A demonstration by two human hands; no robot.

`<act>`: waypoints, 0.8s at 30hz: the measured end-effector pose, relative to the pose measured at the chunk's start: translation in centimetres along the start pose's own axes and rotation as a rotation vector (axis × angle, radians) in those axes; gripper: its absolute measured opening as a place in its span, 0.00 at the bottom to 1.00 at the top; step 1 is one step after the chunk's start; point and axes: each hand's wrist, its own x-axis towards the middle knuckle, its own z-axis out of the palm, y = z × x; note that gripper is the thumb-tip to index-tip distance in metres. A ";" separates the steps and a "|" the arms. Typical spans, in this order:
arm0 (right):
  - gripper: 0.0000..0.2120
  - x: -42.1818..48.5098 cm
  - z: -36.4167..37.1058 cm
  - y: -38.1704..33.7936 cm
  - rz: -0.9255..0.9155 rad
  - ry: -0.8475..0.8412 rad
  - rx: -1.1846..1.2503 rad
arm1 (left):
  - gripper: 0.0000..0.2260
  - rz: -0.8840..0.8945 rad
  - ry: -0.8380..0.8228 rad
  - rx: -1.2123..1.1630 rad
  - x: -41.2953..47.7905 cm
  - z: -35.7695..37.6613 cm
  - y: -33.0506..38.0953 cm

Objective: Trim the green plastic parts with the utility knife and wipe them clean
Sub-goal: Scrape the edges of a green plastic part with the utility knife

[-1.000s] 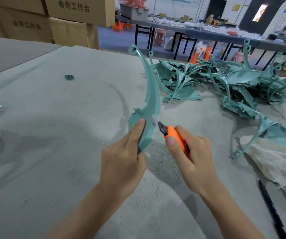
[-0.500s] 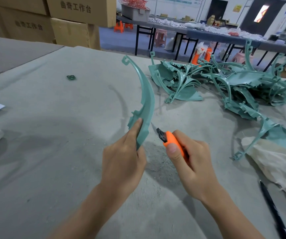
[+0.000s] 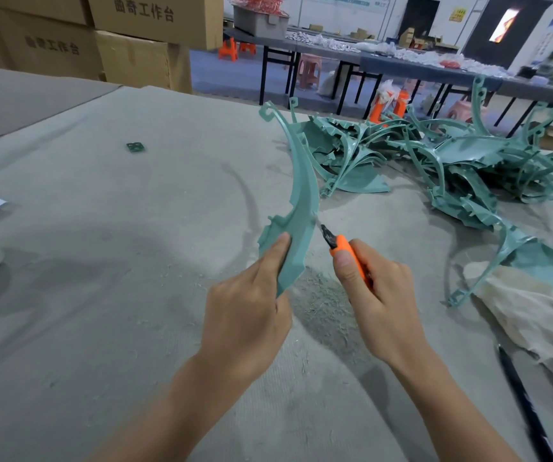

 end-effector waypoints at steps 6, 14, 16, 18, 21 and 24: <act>0.23 -1.2 0.8 -1.6 -0.134 -0.073 0.061 | 0.23 -0.073 0.032 0.044 0.4 -0.3 -0.4; 0.22 -1.1 1.2 -1.5 -0.095 -0.051 0.024 | 0.22 -0.094 -0.018 0.016 0.5 -0.3 -0.3; 0.23 -0.9 1.0 -1.2 -0.068 -0.035 0.026 | 0.21 -0.008 0.031 0.036 0.2 -0.2 -0.3; 0.25 -0.7 0.9 -1.0 -0.056 -0.028 0.043 | 0.22 0.058 0.073 0.038 0.1 -0.2 -0.4; 0.24 -0.7 0.7 -0.8 -0.054 -0.017 0.040 | 0.22 0.096 0.117 0.033 0.1 -0.1 -0.6; 0.23 -0.2 0.4 -0.3 -0.009 0.038 -0.029 | 0.21 0.162 0.155 0.033 0.0 0.2 -0.4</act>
